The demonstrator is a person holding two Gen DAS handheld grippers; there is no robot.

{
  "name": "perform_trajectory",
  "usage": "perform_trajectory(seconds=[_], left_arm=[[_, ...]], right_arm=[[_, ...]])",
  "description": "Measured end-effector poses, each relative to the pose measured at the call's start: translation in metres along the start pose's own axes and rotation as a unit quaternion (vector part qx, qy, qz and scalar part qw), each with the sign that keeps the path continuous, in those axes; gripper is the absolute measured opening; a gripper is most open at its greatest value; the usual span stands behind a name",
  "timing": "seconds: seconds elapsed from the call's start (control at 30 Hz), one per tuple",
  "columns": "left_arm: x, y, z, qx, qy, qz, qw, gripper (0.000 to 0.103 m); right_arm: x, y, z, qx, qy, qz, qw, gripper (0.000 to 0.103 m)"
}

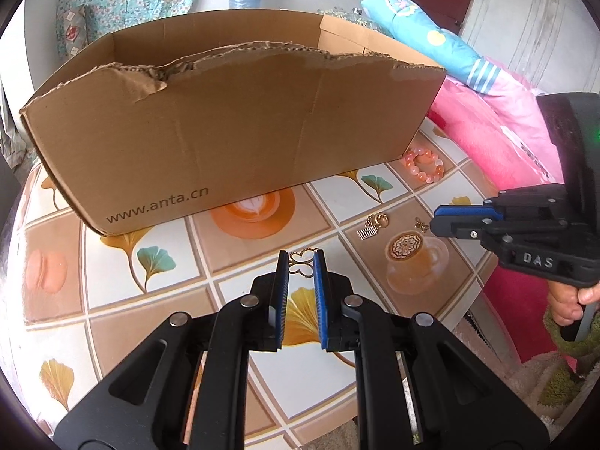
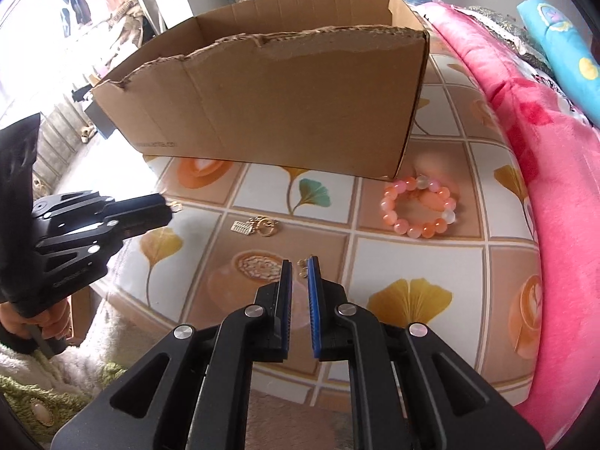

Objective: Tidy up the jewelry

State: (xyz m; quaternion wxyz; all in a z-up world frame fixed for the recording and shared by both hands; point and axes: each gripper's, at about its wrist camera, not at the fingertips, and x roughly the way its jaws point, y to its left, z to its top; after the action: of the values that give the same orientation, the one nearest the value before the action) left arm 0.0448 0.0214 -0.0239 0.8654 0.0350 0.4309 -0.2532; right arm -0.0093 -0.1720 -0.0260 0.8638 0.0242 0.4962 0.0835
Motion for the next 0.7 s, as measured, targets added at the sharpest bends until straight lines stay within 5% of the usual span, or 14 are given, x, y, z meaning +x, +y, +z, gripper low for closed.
perform_trajectory(seconds=[0.27, 0.33, 0.7], left_arm=[[-0.001, 0.005, -0.001, -0.009, -0.004, -0.003, 0.9999, 0.012], [-0.001, 0.007, -0.001, -0.01, -0.004, -0.004, 0.9999, 0.012], [0.0, 0.009, -0.002, -0.014, -0.002, -0.004, 0.9999, 0.012]], right_arm=[[0.012, -0.001, 0.003, 0.013, 0.011, -0.005, 1.0, 0.013], [0.013, -0.001, 0.004, 0.017, 0.009, -0.01, 1.0, 0.025], [0.017, 0.015, 0.002, 0.005, 0.015, 0.015, 1.0, 0.026]])
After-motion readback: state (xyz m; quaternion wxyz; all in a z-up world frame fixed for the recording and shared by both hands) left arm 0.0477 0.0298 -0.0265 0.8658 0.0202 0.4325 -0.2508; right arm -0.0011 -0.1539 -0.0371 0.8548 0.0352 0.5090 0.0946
